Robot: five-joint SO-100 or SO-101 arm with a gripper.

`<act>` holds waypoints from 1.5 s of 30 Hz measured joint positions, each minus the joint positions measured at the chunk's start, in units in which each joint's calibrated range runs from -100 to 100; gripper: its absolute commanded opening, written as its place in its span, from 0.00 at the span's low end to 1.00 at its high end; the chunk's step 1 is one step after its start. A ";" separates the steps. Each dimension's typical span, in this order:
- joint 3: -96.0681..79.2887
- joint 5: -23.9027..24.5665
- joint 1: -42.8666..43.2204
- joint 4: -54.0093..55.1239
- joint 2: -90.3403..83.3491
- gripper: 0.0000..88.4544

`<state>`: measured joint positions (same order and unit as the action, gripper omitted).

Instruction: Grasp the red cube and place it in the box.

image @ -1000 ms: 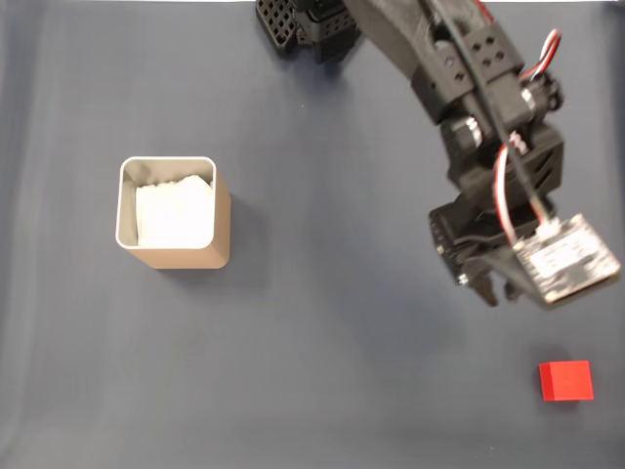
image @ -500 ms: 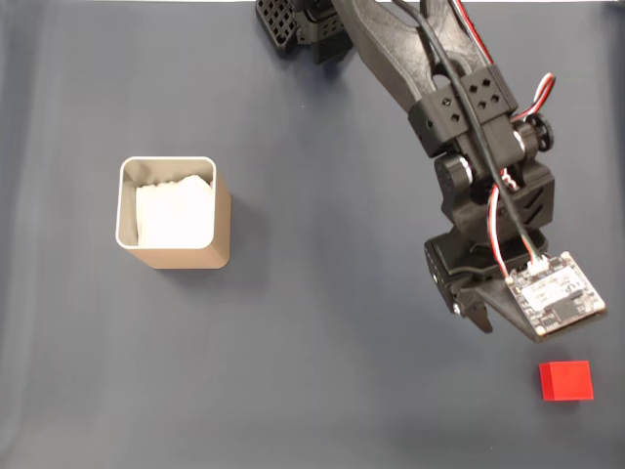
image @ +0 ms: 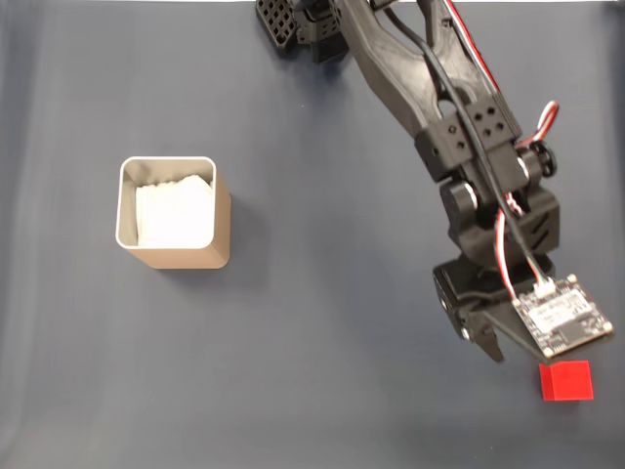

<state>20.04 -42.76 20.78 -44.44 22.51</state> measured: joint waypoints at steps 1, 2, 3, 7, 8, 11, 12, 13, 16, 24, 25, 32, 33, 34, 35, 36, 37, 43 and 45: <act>0.27 0.00 0.00 0.16 0.98 0.31; 0.55 0.00 0.00 0.16 1.78 0.31; 1.00 0.00 0.00 0.16 2.50 0.32; 3.55 -0.10 -0.08 0.49 5.17 0.34; 4.01 -0.10 0.00 0.57 5.88 0.34; 5.83 -0.10 0.00 0.57 7.76 0.36; 6.38 -0.10 0.00 0.57 8.38 0.36; 7.01 -0.10 0.00 0.57 9.01 0.37; 8.47 -0.10 0.45 0.57 10.97 0.38; 11.29 -0.10 1.80 2.52 14.98 0.41; 11.75 -0.10 1.95 2.68 15.60 0.41; 14.30 -0.10 2.71 4.31 18.99 0.42; 14.48 -0.10 2.71 4.63 19.35 0.42; 14.66 -0.10 2.71 4.96 19.79 0.42; 14.75 -0.10 2.71 5.36 20.15 0.42; 14.85 -0.10 2.71 5.77 20.42 0.42; 14.85 -0.10 2.71 6.26 20.78 0.42; 14.85 -0.44 2.86 9.18 23.09 0.42; 15.48 -0.44 2.93 9.34 23.54 0.42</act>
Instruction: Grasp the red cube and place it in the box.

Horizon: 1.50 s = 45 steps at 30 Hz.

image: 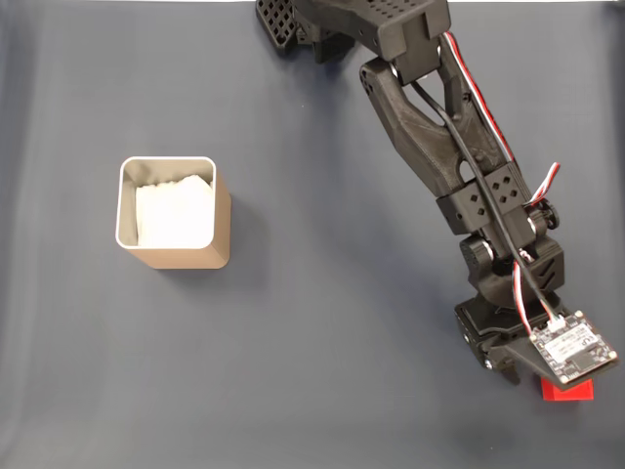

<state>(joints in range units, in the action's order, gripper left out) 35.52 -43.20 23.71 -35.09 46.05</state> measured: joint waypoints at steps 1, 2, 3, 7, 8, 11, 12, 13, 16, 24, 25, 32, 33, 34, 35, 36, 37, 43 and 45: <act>0.27 0.00 0.08 0.24 0.18 0.42; 0.46 0.00 0.15 0.32 0.45 0.41; 0.64 0.00 0.15 0.49 0.71 0.41; 0.82 0.00 0.23 1.14 0.89 0.41; 0.82 0.00 0.23 1.46 0.89 0.41; 0.82 0.78 0.23 2.52 1.07 0.41; 0.82 1.07 0.38 2.92 1.25 0.41; 0.82 1.42 0.53 3.33 1.52 0.41; 0.82 2.10 0.75 4.14 1.60 0.41; 0.82 1.12 0.75 4.31 1.60 0.40; 0.82 0.78 0.75 4.31 1.60 0.40; 0.82 0.10 0.75 4.31 1.60 0.37; 0.82 0.10 0.75 4.31 1.60 0.36; 0.82 0.10 0.75 4.31 1.60 0.36; 0.82 0.15 0.75 4.31 1.60 0.35; 0.82 0.24 0.75 4.31 1.60 0.34; 0.82 0.39 0.75 4.31 1.60 0.32; 0.82 0.73 0.68 4.31 1.60 0.28; 0.82 0.73 0.68 4.31 1.60 0.27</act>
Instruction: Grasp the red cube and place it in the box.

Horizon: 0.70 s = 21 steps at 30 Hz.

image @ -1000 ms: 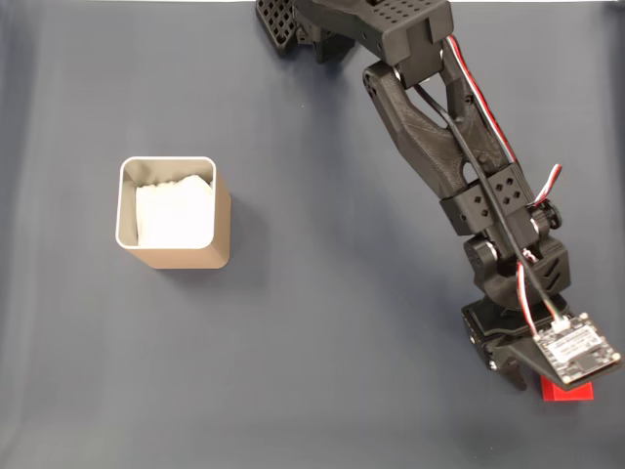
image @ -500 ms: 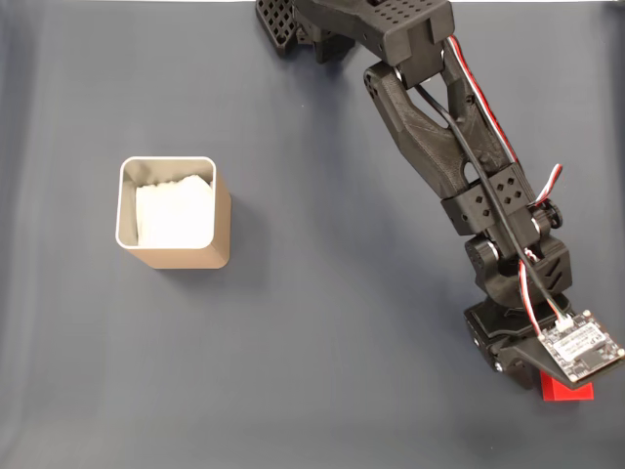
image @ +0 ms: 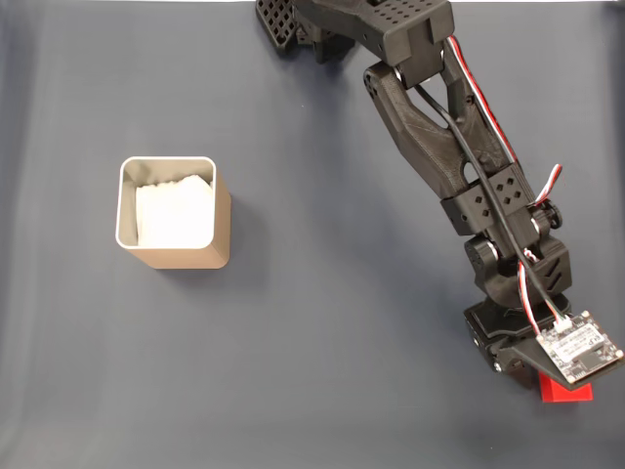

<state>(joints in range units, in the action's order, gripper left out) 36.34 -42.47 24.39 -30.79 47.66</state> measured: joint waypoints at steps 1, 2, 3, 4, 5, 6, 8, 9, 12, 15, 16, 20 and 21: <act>0.00 0.00 0.00 0.00 0.00 0.26; 0.00 0.00 0.00 0.00 0.00 0.25; 0.00 0.00 0.00 -0.16 0.00 0.25; 0.00 0.00 0.00 -0.32 0.00 0.24; 0.00 0.00 0.00 -0.49 0.00 0.23; 0.00 0.00 0.00 -0.57 0.00 0.23; 0.00 0.00 0.00 -0.57 0.00 0.21; 0.00 0.00 0.00 -0.73 0.00 0.20; 0.09 0.00 0.00 -1.22 0.00 0.17; 0.09 0.00 0.00 -1.54 0.00 0.21; 0.09 0.00 0.00 -1.54 0.00 0.23; 0.09 1.27 0.00 -1.54 0.00 0.30; 0.09 1.32 -0.08 -1.54 0.00 0.32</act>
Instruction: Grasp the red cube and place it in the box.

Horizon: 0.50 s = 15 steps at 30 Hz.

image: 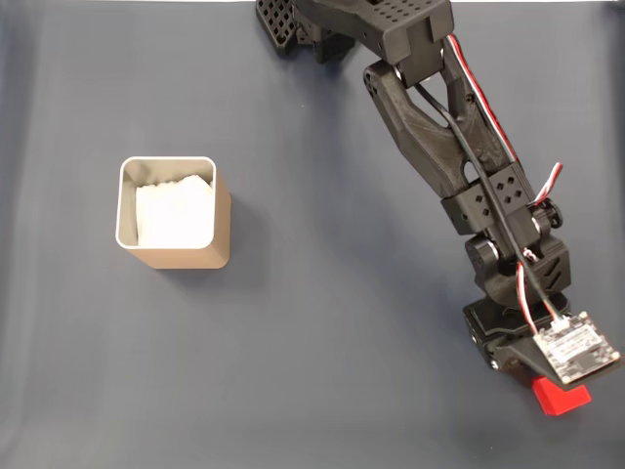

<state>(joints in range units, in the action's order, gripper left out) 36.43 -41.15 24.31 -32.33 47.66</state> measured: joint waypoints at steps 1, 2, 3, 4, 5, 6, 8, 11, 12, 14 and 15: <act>0.00 0.20 0.00 0.00 0.00 0.33; 0.00 0.44 0.00 0.00 0.00 0.33; 0.00 0.49 0.00 0.00 0.00 0.34; 0.00 0.49 0.00 0.00 0.00 0.35; 0.00 0.49 0.00 0.00 0.00 0.35; 0.00 0.49 0.00 0.00 0.00 0.35; 0.00 0.49 0.00 0.00 0.00 0.36; 0.00 0.49 0.00 0.00 0.00 0.37; 0.00 0.49 0.00 0.00 0.00 0.37; 0.00 0.49 0.00 0.00 0.00 0.38; 0.00 0.49 0.00 0.00 0.00 0.38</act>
<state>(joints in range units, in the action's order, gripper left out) 36.43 -40.66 24.31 -32.33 47.66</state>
